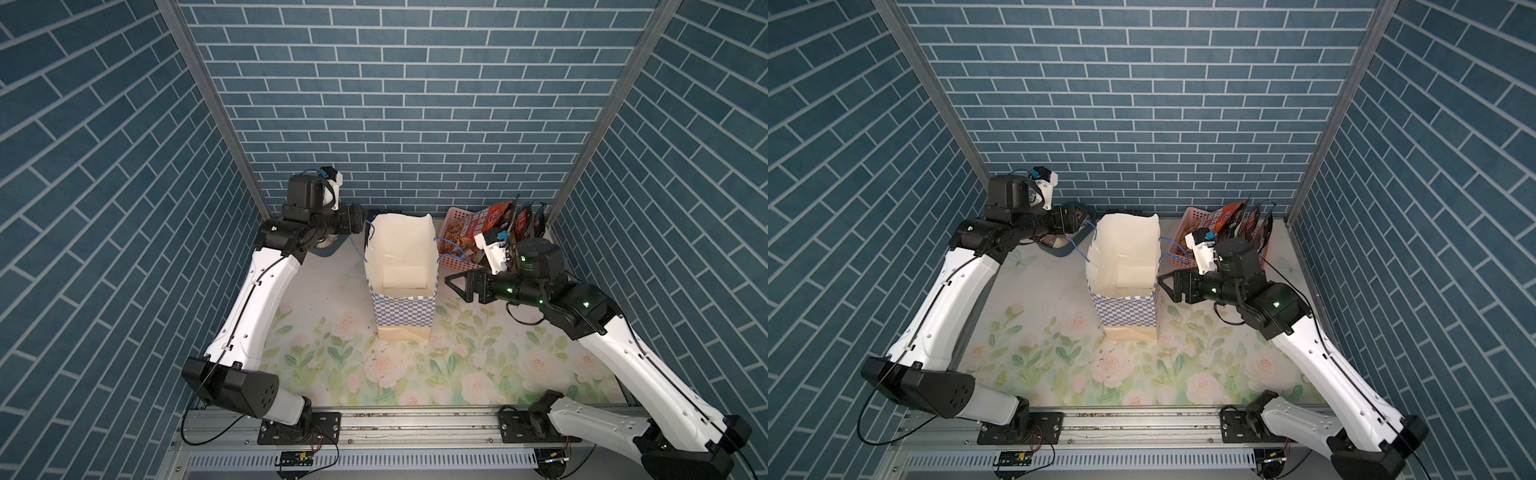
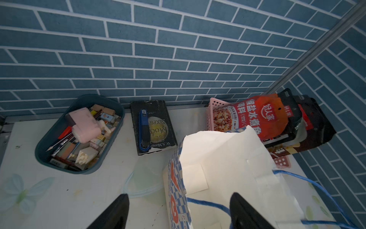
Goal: Place the condiment packets inside the bag
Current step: Adjust the paper bag at the center of the board.
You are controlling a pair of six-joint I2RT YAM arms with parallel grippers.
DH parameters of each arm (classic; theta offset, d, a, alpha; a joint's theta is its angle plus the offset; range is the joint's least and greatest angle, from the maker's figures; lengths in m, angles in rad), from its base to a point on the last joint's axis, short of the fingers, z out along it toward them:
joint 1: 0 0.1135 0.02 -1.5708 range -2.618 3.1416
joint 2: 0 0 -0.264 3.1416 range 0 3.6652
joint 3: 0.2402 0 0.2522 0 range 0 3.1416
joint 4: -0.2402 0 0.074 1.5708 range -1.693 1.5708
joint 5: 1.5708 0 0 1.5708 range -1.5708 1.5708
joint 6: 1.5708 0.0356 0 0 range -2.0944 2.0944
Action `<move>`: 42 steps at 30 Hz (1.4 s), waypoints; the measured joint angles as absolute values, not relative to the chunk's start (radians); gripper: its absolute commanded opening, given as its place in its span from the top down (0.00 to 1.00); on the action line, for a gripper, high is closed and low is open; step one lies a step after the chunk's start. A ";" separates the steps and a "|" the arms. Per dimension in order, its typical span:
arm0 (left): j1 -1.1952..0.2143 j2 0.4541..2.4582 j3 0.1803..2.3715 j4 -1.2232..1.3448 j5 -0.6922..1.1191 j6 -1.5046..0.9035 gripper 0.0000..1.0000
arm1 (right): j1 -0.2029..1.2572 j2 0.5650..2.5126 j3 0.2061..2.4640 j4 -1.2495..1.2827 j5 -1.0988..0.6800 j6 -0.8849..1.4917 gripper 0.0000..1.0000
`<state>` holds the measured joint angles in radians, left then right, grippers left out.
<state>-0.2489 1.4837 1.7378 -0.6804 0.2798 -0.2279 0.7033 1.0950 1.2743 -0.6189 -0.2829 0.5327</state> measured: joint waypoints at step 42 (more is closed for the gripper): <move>-0.211 1.316 1.713 -0.767 0.117 -0.085 0.00 | 0.574 1.818 2.020 -1.010 -0.300 -0.129 1.00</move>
<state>-0.2108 1.3163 1.7130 -0.7673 0.1173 -0.0849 0.5743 1.8179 2.0197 -1.0103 -0.2996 -0.1291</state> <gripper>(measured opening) 0.996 0.060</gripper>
